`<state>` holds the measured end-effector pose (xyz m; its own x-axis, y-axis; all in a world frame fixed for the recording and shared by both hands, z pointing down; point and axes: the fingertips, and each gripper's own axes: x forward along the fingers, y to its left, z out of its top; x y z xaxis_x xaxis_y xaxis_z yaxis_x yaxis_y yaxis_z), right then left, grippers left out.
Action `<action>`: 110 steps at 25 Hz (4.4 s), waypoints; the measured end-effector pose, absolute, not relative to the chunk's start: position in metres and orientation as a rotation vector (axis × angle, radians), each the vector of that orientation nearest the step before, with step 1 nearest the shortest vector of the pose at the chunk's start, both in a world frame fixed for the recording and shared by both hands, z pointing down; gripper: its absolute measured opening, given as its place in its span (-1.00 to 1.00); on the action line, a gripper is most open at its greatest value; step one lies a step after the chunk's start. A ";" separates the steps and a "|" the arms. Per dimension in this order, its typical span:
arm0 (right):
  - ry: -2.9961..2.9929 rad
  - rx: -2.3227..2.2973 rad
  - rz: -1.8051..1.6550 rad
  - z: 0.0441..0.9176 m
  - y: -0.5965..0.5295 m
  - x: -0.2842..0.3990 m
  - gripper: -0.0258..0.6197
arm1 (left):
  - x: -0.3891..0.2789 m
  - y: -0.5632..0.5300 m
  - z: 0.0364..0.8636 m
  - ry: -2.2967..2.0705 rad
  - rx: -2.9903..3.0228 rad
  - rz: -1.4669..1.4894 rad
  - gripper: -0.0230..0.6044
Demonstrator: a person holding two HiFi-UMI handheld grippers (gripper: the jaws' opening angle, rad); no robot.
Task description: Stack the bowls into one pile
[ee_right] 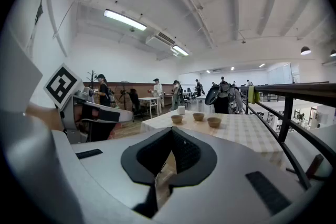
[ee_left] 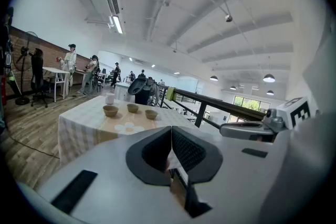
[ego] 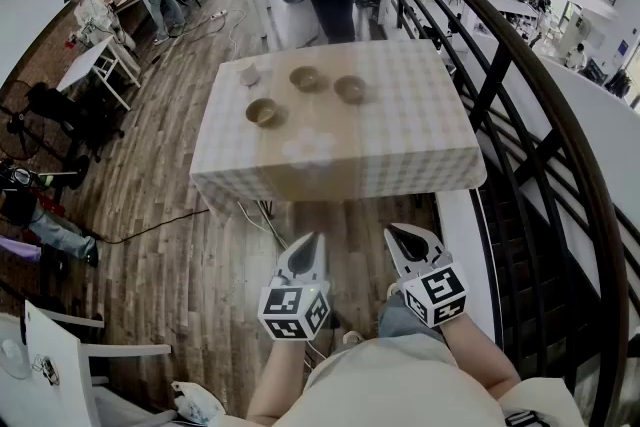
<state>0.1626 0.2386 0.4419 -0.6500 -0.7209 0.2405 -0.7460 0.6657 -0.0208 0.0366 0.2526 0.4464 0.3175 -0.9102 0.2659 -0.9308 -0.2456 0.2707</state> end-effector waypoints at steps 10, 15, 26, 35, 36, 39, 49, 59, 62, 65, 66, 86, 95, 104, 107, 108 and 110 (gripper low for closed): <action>-2.701 1.193 0.146 0.431 0.280 0.148 -0.92 | 0.027 0.291 0.442 -1.618 2.222 0.013 -0.91; -2.715 1.177 0.125 0.425 0.294 0.139 -0.92 | 0.022 0.301 0.439 -1.622 2.232 0.007 -0.91; -2.754 1.176 0.169 0.428 0.319 0.130 -0.92 | 0.011 0.329 0.445 -1.629 2.220 -0.020 -0.91; -2.768 1.116 0.187 0.433 0.324 0.114 -0.92 | -0.005 0.338 0.453 -1.638 2.189 -0.013 -0.91; -2.767 1.106 0.191 0.433 0.324 0.111 -0.92 | -0.007 0.337 0.454 -1.638 2.184 -0.013 -0.92; -2.770 1.082 0.199 0.434 0.325 0.108 -0.92 | -0.011 0.336 0.454 -1.644 2.174 -0.012 -0.91; -2.817 1.026 0.162 0.424 0.283 0.084 -0.92 | -0.025 0.302 0.452 -1.680 2.167 -0.017 -0.91; -2.836 0.997 0.140 0.418 0.221 0.080 -0.92 | -0.031 0.242 0.447 -1.710 2.156 -0.011 -0.91; -2.837 0.989 0.137 0.409 0.194 0.079 -0.92 | -0.030 0.217 0.439 -1.712 2.157 -0.004 -0.91; -2.841 0.971 0.143 0.406 0.172 0.081 -0.92 | -0.027 0.197 0.432 -1.724 2.154 0.002 -0.91; -2.843 0.965 0.145 0.405 0.164 0.081 -0.92 | -0.027 0.189 0.431 -1.730 2.150 0.001 -0.91; -2.868 0.866 0.127 0.393 0.049 0.125 -0.92 | 0.005 0.088 0.426 -1.846 2.017 -0.054 -0.91; -2.868 0.860 0.145 0.394 0.029 0.127 -0.92 | 0.009 0.069 0.426 -1.847 2.001 -0.048 -0.91; -2.860 0.870 0.157 0.400 0.000 0.108 -0.92 | -0.008 0.041 0.428 -1.833 2.005 -0.044 -0.91; -2.858 0.883 0.154 0.400 -0.021 0.097 -0.92 | -0.020 0.017 0.427 -1.829 2.023 -0.038 -0.91; -2.858 0.886 0.152 0.401 -0.029 0.093 -0.92 | -0.025 0.009 0.427 -1.829 2.027 -0.038 -0.91; -2.858 0.888 0.143 0.403 -0.045 0.083 -0.92 | -0.035 -0.008 0.430 -1.830 2.029 -0.040 -0.91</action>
<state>0.0830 -0.0447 0.4034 -0.8148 -0.5553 0.1666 -0.5691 0.8209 -0.0473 -0.0347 -0.0077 0.4295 0.1398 -0.9593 0.2455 -0.9475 -0.0576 0.3145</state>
